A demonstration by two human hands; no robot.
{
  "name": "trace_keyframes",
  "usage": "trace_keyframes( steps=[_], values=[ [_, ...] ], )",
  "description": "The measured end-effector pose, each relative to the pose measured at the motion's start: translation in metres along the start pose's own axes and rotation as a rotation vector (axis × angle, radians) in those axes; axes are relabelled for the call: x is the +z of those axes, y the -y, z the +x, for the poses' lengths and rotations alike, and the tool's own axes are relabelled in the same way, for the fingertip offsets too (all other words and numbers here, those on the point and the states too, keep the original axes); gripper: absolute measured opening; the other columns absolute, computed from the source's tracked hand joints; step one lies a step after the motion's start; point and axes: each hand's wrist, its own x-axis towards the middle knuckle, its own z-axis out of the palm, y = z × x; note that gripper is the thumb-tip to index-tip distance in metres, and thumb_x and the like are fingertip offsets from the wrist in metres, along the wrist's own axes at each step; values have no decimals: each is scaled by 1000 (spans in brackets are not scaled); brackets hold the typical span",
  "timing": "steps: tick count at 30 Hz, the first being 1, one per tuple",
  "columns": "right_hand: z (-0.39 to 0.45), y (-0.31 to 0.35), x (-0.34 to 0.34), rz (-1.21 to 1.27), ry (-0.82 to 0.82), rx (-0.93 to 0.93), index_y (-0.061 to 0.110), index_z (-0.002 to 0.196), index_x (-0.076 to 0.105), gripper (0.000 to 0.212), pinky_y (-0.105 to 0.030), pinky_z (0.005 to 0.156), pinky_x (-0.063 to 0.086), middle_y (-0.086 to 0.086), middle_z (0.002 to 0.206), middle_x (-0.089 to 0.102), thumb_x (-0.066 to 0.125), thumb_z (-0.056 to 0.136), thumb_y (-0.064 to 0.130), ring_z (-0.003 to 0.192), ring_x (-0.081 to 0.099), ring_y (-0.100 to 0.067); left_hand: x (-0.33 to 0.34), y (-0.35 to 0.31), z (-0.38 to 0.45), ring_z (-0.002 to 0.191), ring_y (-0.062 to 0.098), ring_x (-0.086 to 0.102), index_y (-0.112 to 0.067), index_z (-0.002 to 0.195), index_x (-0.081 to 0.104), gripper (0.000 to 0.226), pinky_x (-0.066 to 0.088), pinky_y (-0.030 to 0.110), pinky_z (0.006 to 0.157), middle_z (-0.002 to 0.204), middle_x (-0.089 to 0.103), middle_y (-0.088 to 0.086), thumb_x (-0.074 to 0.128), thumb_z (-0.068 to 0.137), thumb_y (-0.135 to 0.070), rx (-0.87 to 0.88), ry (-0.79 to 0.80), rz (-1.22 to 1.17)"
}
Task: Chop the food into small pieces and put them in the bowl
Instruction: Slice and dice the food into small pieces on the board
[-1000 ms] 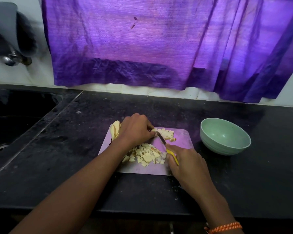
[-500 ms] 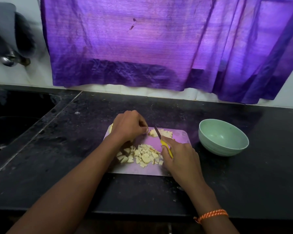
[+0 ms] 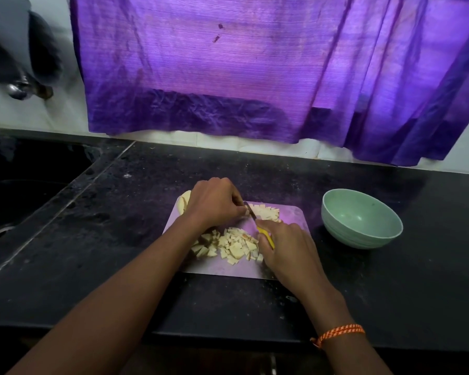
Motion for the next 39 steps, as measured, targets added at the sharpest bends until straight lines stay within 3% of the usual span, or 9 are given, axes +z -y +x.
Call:
trace_keyframes(
  steps=[4,11,13,15,17,24,29,34,39],
  values=[
    [-7,-4,-1,23,-2,-4,34,147,55,43,-36,84,53,2,121,72,47,104,40,103,63,-16,2,-3,-1,66,2,56,-36,93,86,21,40,27,65,81,78,-15,81,87,-56,17,-41,55],
    [-43,-23,-7,26,-53,-42,44,142,56,42,-38,78,53,2,104,74,48,101,47,94,65,-22,3,-3,0,70,2,62,-35,94,86,23,46,28,66,80,77,-16,81,87,-57,18,-32,44],
    [-45,-25,-7,102,-91,-56,43,138,60,38,-38,72,54,6,90,73,52,101,44,82,65,-16,2,-3,0,73,3,64,-35,96,86,21,52,29,68,83,78,-16,80,89,-55,15,-17,27],
    [-43,-28,-7,179,-153,-60,38,134,66,35,-32,59,48,12,62,58,59,100,37,61,54,-7,0,-2,1,75,3,66,-35,98,86,18,57,31,71,86,79,-16,80,91,-50,18,16,-8],
    [-39,-35,-6,186,-181,-42,38,133,67,35,-29,57,42,14,53,45,62,99,36,54,46,-4,-1,0,2,73,2,66,-35,95,86,14,59,31,69,83,78,-17,84,89,-47,12,78,-64],
    [-31,-43,-1,222,-178,-33,40,133,67,35,-24,57,36,20,53,44,64,98,39,55,46,-1,-4,3,2,76,2,66,-33,79,76,13,53,33,71,77,73,-19,86,86,-36,12,144,-314],
    [-31,-41,1,278,-171,-30,41,134,66,34,-25,55,33,23,60,52,63,100,39,53,44,-5,-3,-8,-2,66,4,61,-31,77,79,22,41,26,60,73,72,-17,88,83,-49,63,189,-310],
    [-31,-45,0,360,-192,-16,39,135,66,35,-29,55,40,7,54,48,62,100,40,51,44,-10,-7,-5,-2,70,5,67,-30,73,76,24,50,29,63,72,73,-14,91,80,-47,72,205,-258],
    [-21,-68,-5,158,-266,85,40,132,65,34,-37,67,54,7,80,71,57,99,47,76,65,-16,-6,-3,-4,87,7,64,-30,85,78,9,57,38,80,95,68,-14,84,91,-32,83,114,-376]
  ],
)
